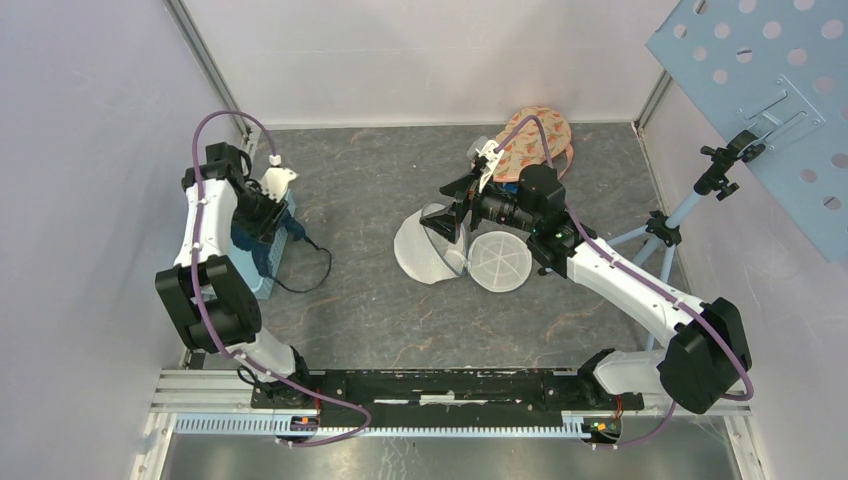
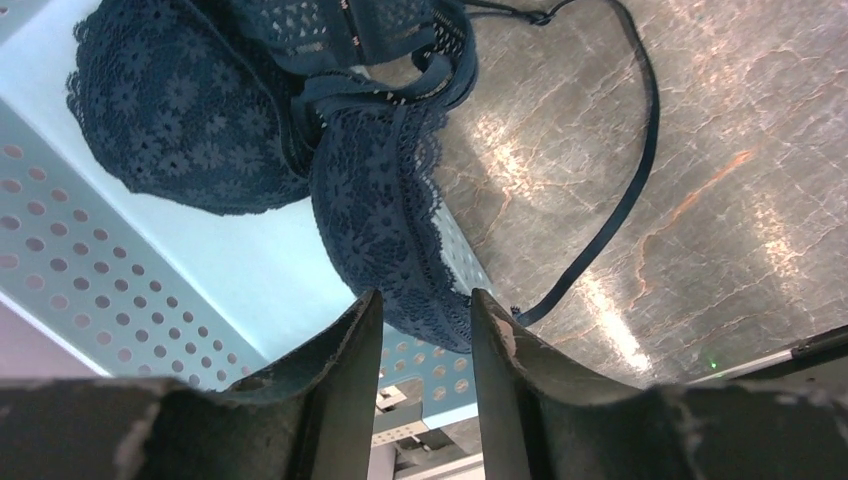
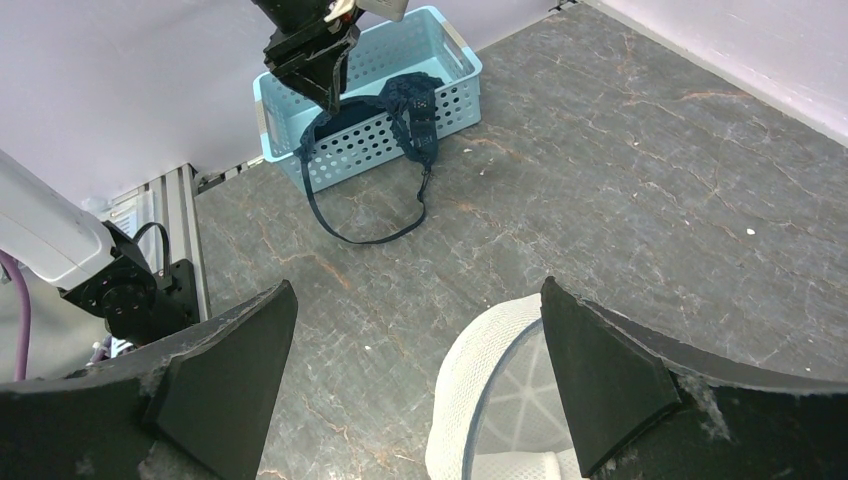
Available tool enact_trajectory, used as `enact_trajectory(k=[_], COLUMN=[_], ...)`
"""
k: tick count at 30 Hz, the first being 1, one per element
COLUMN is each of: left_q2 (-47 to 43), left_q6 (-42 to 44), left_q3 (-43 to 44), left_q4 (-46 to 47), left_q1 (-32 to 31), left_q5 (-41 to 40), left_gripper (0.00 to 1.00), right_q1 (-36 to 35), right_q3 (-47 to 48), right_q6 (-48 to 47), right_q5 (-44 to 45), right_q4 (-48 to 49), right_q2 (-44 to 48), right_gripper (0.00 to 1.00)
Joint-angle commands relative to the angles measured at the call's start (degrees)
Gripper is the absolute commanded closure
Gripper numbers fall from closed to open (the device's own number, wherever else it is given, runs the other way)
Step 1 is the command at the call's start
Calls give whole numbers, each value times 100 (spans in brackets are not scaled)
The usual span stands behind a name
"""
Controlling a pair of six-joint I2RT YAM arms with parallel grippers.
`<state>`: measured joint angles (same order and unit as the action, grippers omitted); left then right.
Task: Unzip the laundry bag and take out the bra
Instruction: Adjust the bra in the bin.
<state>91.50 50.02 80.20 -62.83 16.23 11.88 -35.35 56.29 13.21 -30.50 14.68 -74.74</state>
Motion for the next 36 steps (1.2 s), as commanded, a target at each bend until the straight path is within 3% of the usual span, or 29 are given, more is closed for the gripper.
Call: enact_trajectory(k=[1,8,15,16,19,20,24,36], left_q2=[32,52,45,32,-54,-135,-486,-587], left_q6=[-8,421,808,777,396,313,327,340], left_q3=[142,80,219,349,618,603,214,-636], left_q4=[43,-134,-285,-431,-717,-722,-501,961], left_q1=[14,173,310,339,332,311,84,-275], left_q5=[-325,-359,-122,58,543,640,663,-808], left_gripper=[60,97,98,94,60,54,49,44], right_q1=[3,7,15,14,20,25,20,20], right_q3=[-16,-14,-26,-36,-70,-83,-99,-74], right_q6=[-64,-172,-178,-178,-187,-174,-119,-107], right_q5=[-44,-17,-17,-18,-17,-19,-35,-37], right_q4=[164,58,49,49,50,57,109,130], right_q2=[73,135,153,162,179,177,140,133], right_gripper=[2,2,2,2,2,2,2,2])
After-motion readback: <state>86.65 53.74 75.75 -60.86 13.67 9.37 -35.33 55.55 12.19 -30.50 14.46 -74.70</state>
